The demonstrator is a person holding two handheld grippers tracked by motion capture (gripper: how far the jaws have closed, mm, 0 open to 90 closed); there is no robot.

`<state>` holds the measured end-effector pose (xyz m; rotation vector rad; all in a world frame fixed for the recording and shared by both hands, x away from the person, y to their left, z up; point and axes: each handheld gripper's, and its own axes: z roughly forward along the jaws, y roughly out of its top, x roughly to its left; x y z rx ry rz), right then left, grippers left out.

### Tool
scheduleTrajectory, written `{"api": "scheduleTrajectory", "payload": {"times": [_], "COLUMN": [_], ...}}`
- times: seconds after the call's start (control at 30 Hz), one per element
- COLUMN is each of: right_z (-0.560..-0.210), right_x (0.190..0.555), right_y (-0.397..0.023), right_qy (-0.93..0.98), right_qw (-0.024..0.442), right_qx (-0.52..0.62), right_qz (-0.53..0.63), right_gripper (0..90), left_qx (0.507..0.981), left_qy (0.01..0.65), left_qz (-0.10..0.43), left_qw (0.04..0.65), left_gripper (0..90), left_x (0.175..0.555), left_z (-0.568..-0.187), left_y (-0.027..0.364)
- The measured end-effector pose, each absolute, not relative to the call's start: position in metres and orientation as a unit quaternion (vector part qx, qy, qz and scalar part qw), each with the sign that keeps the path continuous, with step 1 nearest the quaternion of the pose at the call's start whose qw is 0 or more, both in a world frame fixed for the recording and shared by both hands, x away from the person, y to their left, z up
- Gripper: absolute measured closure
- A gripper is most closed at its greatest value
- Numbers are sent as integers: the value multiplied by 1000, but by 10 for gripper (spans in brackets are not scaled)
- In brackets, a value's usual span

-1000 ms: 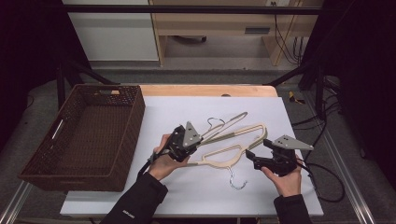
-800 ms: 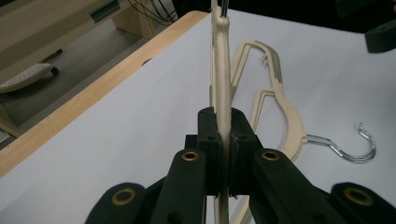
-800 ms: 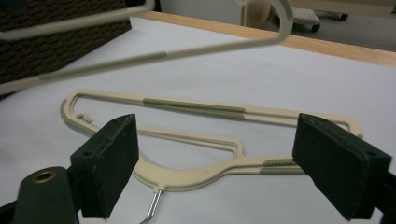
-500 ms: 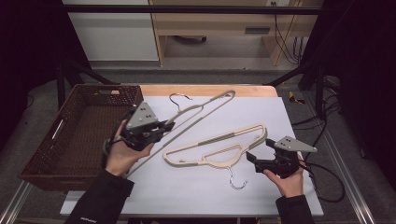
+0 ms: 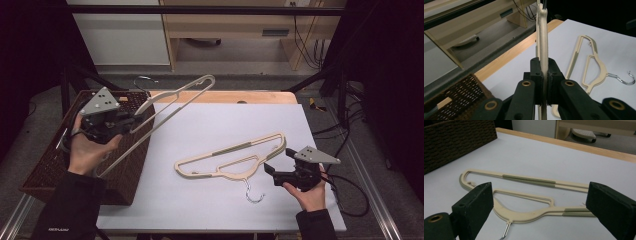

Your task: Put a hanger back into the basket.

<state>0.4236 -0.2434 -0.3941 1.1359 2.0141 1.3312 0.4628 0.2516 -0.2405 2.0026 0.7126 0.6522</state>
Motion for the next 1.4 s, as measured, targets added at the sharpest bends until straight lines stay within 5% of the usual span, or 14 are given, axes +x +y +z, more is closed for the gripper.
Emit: {"api": "scheduleTrajectory", "payload": {"times": [1.4], "right_z": [-399], "right_x": [426], "right_y": [-240], "right_qy": [742], "right_qw": [246], "right_qx": [413], "right_qz": [467], "right_gripper": [74], "left_qx": [785], "left_qy": [412], "left_qz": [250], "left_qw": [389], "left_gripper": [860], "left_x": [502], "left_z": [-309], "left_y": [418]}}
